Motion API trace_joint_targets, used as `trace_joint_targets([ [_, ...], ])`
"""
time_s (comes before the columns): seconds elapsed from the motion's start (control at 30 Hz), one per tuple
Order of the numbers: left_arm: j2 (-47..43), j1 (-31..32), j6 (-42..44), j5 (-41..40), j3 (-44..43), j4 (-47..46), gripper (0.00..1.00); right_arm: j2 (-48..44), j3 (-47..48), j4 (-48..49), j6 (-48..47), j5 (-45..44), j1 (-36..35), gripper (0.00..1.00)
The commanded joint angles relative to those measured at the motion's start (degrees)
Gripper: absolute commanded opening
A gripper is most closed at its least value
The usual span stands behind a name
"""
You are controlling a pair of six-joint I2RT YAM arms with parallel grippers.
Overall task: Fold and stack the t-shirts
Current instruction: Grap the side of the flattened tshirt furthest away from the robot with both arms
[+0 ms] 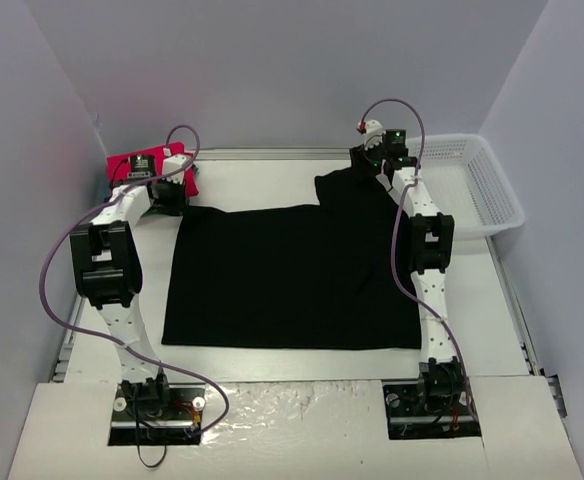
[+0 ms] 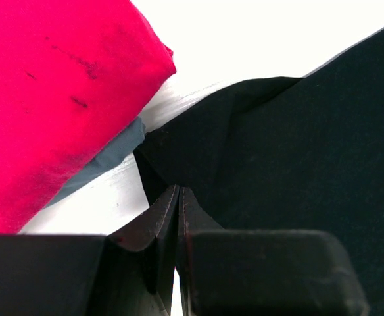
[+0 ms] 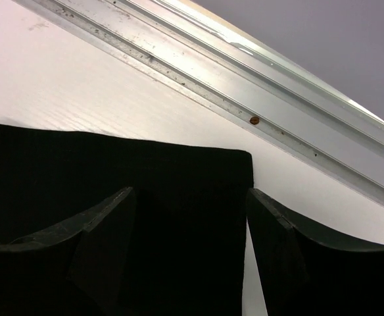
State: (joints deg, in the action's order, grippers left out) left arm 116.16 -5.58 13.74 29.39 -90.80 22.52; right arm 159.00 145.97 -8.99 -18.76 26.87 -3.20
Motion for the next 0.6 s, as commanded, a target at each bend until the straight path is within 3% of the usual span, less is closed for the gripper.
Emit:
trace_joint_targets([
  [0.0,-0.8,0.3,1.2,-0.6,-0.9,0.3,0.02,1.1,3.2,1.7,1.0,-1.7,0.0,0.63],
  [0.23,0.0,0.3,1.5,-0.9,-1.6,0.9,0.03,2.7,5.2,2.3,1.6,-5.6,0.3,0.62],
  [0.57,1.1,0.7,2.1,-1.5,-2.4,1.6,0.02,4.0,5.9,2.2,7.2,0.3,1.8,0.61],
])
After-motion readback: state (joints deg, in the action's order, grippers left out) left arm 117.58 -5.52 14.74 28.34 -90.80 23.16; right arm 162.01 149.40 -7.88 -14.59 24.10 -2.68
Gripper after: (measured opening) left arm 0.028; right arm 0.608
